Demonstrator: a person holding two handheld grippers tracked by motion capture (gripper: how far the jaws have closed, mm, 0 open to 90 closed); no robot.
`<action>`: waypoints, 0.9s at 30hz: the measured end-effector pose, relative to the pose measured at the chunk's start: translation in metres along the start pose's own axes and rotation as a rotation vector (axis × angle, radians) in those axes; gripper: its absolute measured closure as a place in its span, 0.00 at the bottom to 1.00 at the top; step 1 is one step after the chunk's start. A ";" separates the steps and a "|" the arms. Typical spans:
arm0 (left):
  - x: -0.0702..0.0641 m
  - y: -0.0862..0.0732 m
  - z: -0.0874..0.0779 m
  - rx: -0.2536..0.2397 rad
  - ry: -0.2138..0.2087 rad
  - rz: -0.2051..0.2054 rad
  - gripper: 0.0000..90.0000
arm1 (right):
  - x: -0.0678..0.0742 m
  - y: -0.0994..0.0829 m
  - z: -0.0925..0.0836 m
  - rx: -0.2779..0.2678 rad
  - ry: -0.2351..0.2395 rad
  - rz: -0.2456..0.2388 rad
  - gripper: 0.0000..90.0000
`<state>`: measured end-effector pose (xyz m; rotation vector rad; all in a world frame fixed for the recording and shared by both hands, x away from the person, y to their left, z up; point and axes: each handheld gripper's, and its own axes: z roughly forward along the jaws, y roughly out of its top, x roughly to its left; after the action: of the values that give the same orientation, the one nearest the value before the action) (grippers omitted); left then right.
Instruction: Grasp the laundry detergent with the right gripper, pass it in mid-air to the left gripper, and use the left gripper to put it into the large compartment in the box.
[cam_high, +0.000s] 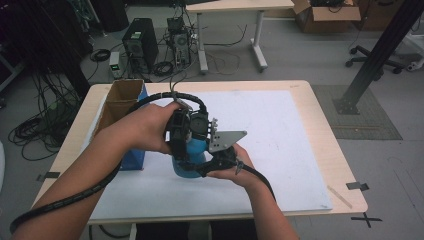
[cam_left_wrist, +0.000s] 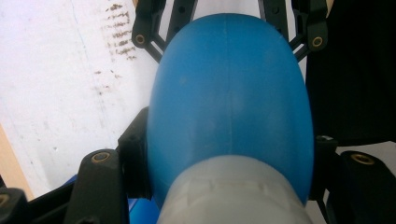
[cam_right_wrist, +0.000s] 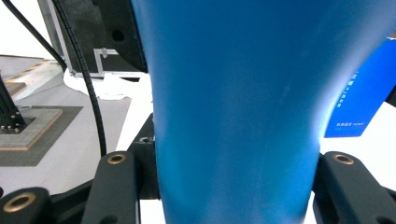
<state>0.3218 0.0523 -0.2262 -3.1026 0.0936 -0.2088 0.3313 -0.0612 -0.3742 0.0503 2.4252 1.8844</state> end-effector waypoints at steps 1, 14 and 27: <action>0.000 0.000 0.000 0.003 0.000 -0.002 0.43 | 0.000 0.000 0.000 0.003 -0.004 -0.004 0.51; 0.003 0.000 -0.002 0.010 0.010 -0.007 0.43 | -0.004 -0.003 -0.002 -0.048 -0.016 0.057 0.40; 0.007 -0.003 -0.004 0.011 0.009 -0.026 0.43 | -0.006 -0.003 -0.006 -0.066 -0.036 0.085 0.18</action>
<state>0.3281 0.0545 -0.2215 -3.0933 0.0518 -0.2228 0.3371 -0.0678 -0.3754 0.1848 2.3716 1.9794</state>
